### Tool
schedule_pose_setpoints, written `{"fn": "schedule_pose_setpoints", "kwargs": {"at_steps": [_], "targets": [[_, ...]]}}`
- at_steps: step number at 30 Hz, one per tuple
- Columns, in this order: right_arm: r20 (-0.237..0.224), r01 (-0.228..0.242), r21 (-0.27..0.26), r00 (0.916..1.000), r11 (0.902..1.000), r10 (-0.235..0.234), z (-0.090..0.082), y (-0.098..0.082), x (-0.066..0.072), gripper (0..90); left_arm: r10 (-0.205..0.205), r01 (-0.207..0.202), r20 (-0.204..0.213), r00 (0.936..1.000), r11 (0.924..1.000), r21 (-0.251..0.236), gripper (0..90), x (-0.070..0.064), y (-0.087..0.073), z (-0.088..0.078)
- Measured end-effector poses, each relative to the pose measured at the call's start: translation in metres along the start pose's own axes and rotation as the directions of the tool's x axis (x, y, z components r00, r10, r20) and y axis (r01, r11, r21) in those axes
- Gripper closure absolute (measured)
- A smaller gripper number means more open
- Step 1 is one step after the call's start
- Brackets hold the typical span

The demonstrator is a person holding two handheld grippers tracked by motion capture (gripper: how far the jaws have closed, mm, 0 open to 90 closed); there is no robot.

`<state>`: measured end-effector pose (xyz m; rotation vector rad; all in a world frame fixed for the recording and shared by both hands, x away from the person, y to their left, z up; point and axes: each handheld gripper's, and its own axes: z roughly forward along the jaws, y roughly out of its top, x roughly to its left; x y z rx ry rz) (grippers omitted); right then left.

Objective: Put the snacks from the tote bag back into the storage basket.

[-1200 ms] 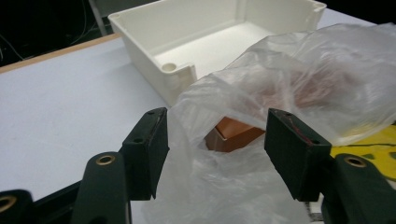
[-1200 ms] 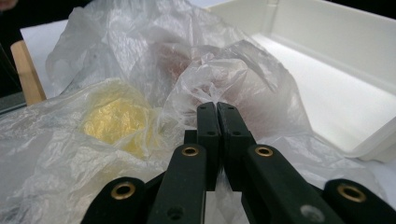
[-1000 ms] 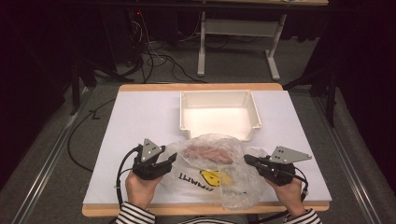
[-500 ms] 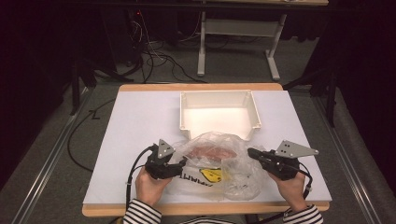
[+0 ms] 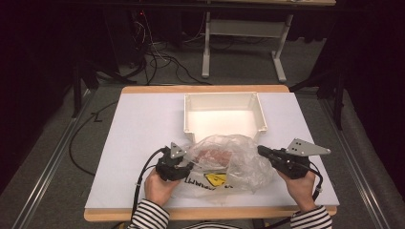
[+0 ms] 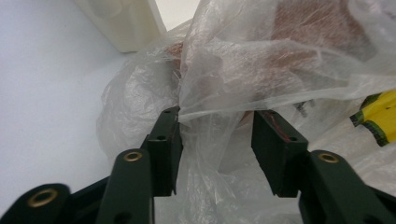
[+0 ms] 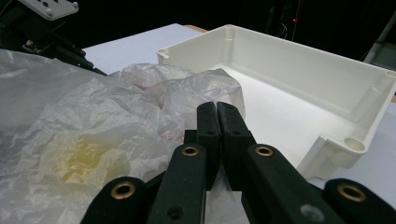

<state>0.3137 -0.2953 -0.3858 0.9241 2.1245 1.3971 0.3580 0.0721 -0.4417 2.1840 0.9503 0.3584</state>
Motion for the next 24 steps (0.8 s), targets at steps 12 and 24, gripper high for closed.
{"fn": "schedule_pose_setpoints", "kwargs": {"at_steps": [12,24], "targets": [[0.018,-0.003,0.019,0.9998,0.9998,0.003,0.002,-0.003,-0.006,88.8,0.015,-0.016,0.027,0.9995,0.9996,0.023,86.2,0.003,0.0,-0.003],[0.061,-0.009,0.038,0.9981,0.9992,0.006,0.002,-0.01,-0.013,88.7,-0.022,0.028,0.082,0.9964,0.9967,-0.077,88.0,0.008,0.016,-0.033]]}}
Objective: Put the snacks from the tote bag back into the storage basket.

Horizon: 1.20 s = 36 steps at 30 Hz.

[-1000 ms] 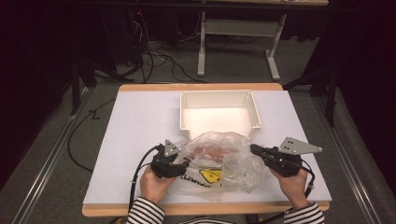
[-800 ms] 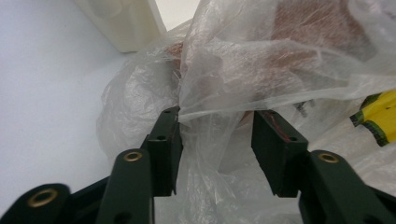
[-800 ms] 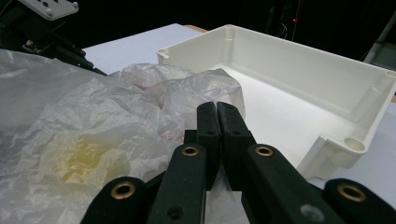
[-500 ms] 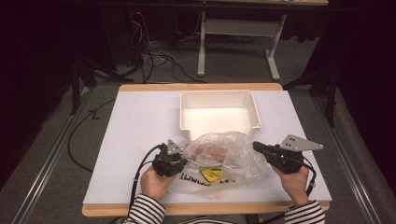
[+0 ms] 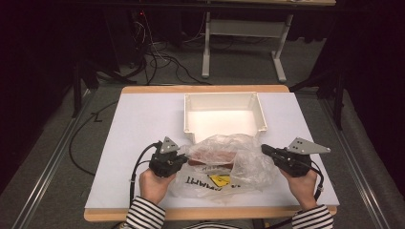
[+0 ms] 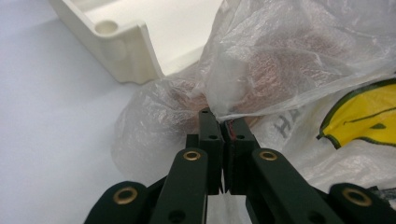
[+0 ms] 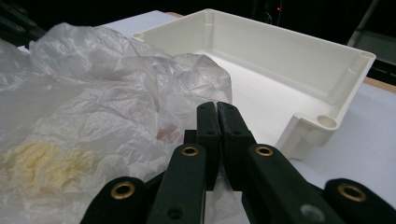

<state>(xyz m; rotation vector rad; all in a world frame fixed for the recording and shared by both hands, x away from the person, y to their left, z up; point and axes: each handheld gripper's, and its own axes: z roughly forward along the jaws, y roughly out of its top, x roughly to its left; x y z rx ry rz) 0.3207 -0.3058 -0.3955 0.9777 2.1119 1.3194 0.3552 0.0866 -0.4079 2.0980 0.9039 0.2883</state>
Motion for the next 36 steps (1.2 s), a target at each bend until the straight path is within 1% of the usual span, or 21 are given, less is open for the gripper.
{"fn": "schedule_pose_setpoints", "kwargs": {"at_steps": [1,2,4,6,8,9,14,16,18,20,23,27,28,30,31,32,33,34,35,36], "targets": [[0.0,0.0,0.0,1.0,1.0,0.0,0.0,0.0,0.0,88.7,0.004,-0.004,-0.01,0.9999,1.0,-0.002,88.0,0.001,0.002,-0.001],[0.007,-0.001,0.005,1.0,1.0,0.001,0.0,-0.001,-0.001,88.7,-0.003,0.003,-0.005,1.0,0.9999,-0.01,88.0,0.001,0.004,-0.001],[0.015,-0.006,0.016,0.9999,0.9999,0.005,0.002,-0.004,-0.003,88.7,-0.018,0.018,-0.011,0.9998,0.9996,-0.023,88.0,0.004,0.007,0.0],[0.025,-0.018,0.034,0.9995,0.9993,0.017,0.005,-0.009,-0.007,88.7,-0.032,0.032,-0.024,0.9992,0.9989,-0.033,88.0,0.007,0.009,0.003],[0.027,-0.025,0.037,0.9993,0.999,0.024,0.006,-0.01,-0.008,88.7,-0.044,0.043,-0.032,0.9985,0.998,-0.046,88.1,0.009,0.01,0.005],[0.032,-0.028,0.047,0.9991,0.9985,0.026,0.007,-0.013,-0.01,88.7,-0.047,0.045,-0.036,0.9982,0.9979,-0.046,88.1,0.01,0.01,0.006],[0.053,-0.038,0.07,0.998,0.9968,0.035,0.01,-0.021,-0.015,88.7,-0.047,0.044,-0.057,0.9972,0.9974,-0.058,88.4,0.013,0.014,0.01],[0.066,-0.047,0.081,0.997,0.9956,0.042,0.011,-0.025,-0.018,88.7,-0.043,0.038,-0.066,0.9969,0.9971,-0.065,88.6,0.013,0.015,0.012],[0.068,-0.053,0.085,0.9966,0.995,0.047,0.011,-0.027,-0.019,88.7,-0.036,0.03,-0.075,0.9965,0.9969,-0.073,88.6,0.013,0.017,0.012],[0.076,-0.058,0.107,0.9958,0.9926,0.05,0.014,-0.032,-0.021,88.7,-0.047,0.04,-0.071,0.9964,0.9955,-0.086,88.8,0.014,0.018,0.012],[0.081,-0.058,0.12,0.9956,0.9911,0.049,0.016,-0.035,-0.023,88.6,-0.064,0.058,-0.066,0.9957,0.9943,-0.089,88.8,0.017,0.019,0.015],[0.081,-0.069,0.139,0.995,0.9879,0.059,0.019,-0.039,-0.024,87.7,-0.065,0.059,-0.06,0.9961,0.9943,-0.089,88.8,0.017,0.019,0.018],[0.081,-0.074,0.138,0.9947,0.9876,0.063,0.018,-0.039,-0.022,83.1,-0.063,0.058,-0.055,0.9965,0.9946,-0.086,88.8,0.016,0.019,0.018],[0.077,-0.071,0.134,0.9952,0.9884,0.061,0.017,-0.039,-0.021,81.5,-0.054,0.051,-0.047,0.9974,0.996,-0.074,88.9,0.015,0.019,0.019],[0.074,-0.079,0.129,0.9948,0.9884,0.07,0.016,-0.038,-0.02,79.3,-0.048,0.045,-0.047,0.9977,0.9967,-0.067,88.9,0.014,0.019,0.02],[0.076,-0.079,0.125,0.9947,0.989,0.069,0.013,-0.036,-0.019,76.7,-0.043,0.04,-0.048,0.9979,0.9971,-0.064,88.9,0.013,0.019,0.02],[0.078,-0.08,0.117,0.9944,0.99,0.071,0.011,-0.034,-0.018,73.9,-0.04,0.037,-0.047,0.9981,0.9973,-0.063,88.9,0.013,0.018,0.02],[0.069,-0.089,0.094,0.9942,0.9916,0.083,0.006,-0.03,-0.015,70.0,-0.037,0.034,-0.046,0.9983,0.9975,-0.062,88.9,0.012,0.018,0.02],[0.069,-0.089,0.094,0.9942,0.9916,0.083,0.006,-0.03,-0.015,70.0,-0.035,0.033,-0.044,0.9984,0.9975,-0.063,88.9,0.012,0.018,0.019],[0.067,-0.086,0.089,0.9945,0.9924,0.08,0.004,-0.028,-0.014,68.2,-0.032,0.03,-0.04,0.9987,0.9977,-0.061,88.9,0.011,0.019,0.019]]}}
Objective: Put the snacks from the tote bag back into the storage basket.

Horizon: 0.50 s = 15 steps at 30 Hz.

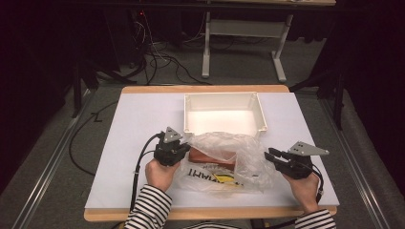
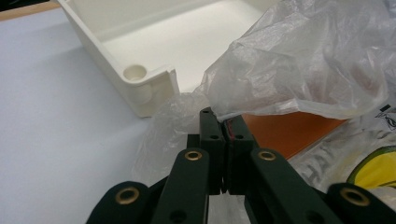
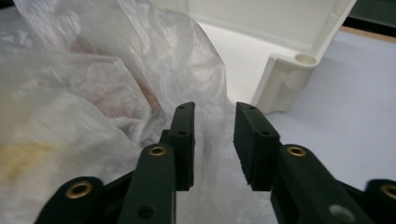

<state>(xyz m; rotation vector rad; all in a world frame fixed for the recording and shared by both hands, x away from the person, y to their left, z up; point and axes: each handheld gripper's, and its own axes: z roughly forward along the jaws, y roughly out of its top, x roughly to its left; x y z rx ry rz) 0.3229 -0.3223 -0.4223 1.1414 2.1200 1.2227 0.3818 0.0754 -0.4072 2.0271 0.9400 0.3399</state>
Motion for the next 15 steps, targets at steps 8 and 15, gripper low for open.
{"fn": "schedule_pose_setpoints", "kwargs": {"at_steps": [8,15], "targets": [[-0.038,0.019,-0.067,0.999,0.9976,-0.022,-0.023,0.022,0.017,52.9,0.006,-0.006,0.008,1.0,1.0,-0.007,88.9,-0.003,0.0,-0.003],[-0.096,0.059,-0.036,0.9934,0.9976,-0.062,-0.012,0.034,0.035,47.1,0.017,-0.017,0.015,0.9997,0.9998,-0.007,88.9,-0.006,0.001,-0.003]]}}
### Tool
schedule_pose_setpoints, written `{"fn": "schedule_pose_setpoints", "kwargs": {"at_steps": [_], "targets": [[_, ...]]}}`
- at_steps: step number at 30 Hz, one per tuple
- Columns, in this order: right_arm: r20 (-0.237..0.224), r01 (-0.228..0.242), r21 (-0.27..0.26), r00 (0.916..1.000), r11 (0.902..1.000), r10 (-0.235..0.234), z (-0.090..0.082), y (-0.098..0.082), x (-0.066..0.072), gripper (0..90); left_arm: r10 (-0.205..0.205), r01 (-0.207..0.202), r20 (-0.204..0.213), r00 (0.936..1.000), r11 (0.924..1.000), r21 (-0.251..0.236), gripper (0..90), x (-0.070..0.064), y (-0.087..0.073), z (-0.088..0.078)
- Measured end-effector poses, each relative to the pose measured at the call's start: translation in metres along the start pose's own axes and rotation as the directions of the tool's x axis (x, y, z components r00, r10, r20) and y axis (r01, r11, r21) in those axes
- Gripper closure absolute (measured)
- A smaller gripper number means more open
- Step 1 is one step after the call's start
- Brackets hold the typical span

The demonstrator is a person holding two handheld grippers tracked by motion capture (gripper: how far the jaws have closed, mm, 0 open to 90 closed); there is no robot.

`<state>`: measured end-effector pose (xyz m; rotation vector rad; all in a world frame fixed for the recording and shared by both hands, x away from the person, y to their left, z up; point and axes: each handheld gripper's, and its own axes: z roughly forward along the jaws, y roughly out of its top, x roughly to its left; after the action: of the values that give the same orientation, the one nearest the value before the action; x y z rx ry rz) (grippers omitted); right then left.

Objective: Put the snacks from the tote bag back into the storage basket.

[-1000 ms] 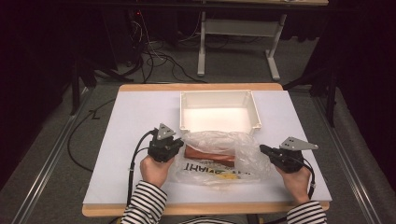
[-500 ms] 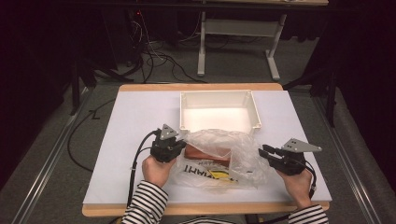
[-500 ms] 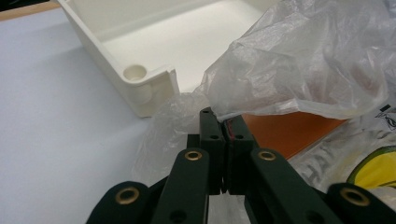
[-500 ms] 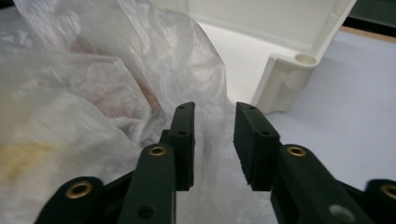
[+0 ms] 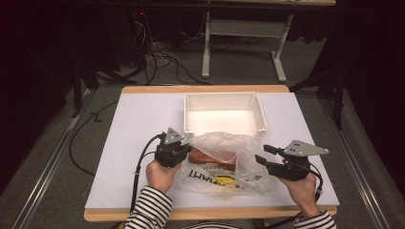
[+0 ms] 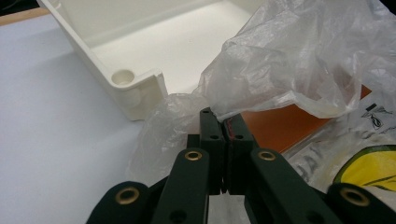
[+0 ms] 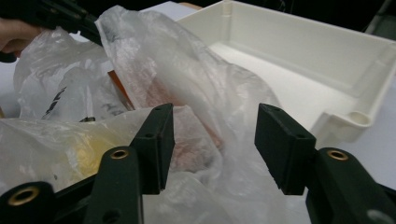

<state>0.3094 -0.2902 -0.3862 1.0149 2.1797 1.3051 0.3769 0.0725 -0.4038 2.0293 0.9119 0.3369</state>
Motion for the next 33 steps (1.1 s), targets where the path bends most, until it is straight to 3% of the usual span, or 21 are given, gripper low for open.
{"fn": "schedule_pose_setpoints", "kwargs": {"at_steps": [5,15,19,20,21,22,23,24,26,29,33], "targets": [[-0.035,0.021,0.057,0.9992,0.9981,-0.019,0.022,-0.001,0.007,44.2,0.022,-0.022,-0.006,0.9997,0.9998,0.001,88.9,-0.002,0.003,-0.002],[-0.034,0.034,0.148,0.999,0.9883,-0.029,0.051,-0.01,0.01,43.6,0.036,-0.036,0.009,0.9993,0.9993,-0.011,89.0,-0.007,0.009,-0.004],[-0.045,0.035,0.168,0.9986,0.9851,-0.027,0.057,-0.014,0.008,52.8,0.033,-0.032,0.01,0.9994,0.9994,-0.011,89.1,-0.007,0.009,-0.003],[-0.047,0.032,0.177,0.9986,0.9836,-0.024,0.058,-0.015,0.008,56.9,0.032,-0.031,0.011,0.9994,0.9994,-0.012,89.0,-0.006,0.01,-0.003],[-0.058,0.046,0.196,0.9977,0.9795,-0.035,0.06,-0.016,0.009,69.7,0.03,-0.029,0.012,0.9995,0.9995,-0.014,89.0,-0.006,0.01,-0.003],[-0.058,0.046,0.196,0.9977,0.9795,-0.035,0.06,-0.016,0.009,69.7,0.03,-0.029,0.012,0.9995,0.9995,-0.015,89.0,-0.006,0.01,-0.003],[-0.055,0.068,0.198,0.9968,0.9778,-0.058,0.06,-0.016,0.011,79.4,0.03,-0.029,0.012,0.9995,0.9994,-0.017,89.0,-0.006,0.01,-0.003],[-0.055,0.068,0.198,0.9968,0.9778,-0.058,0.06,-0.016,0.011,79.4,0.03,-0.03,0.012,0.9995,0.9994,-0.018,89.0,-0.006,0.01,-0.003],[-0.053,0.083,0.193,0.9958,0.9777,-0.074,0.059,-0.016,0.013,87.6,0.032,-0.031,0.011,0.9994,0.9993,-0.019,89.0,-0.006,0.01,-0.004],[-0.036,0.1,0.167,0.9948,0.9808,-0.095,0.055,-0.015,0.013,90.0,0.032,-0.032,0.004,0.9995,0.9992,-0.022,89.0,-0.005,0.011,-0.005],[0.005,0.081,0.127,0.9966,0.9885,-0.083,0.047,-0.009,0.009,90.0,0.02,-0.02,-0.012,0.9997,0.9993,-0.031,88.9,-0.003,0.012,-0.005]]}}
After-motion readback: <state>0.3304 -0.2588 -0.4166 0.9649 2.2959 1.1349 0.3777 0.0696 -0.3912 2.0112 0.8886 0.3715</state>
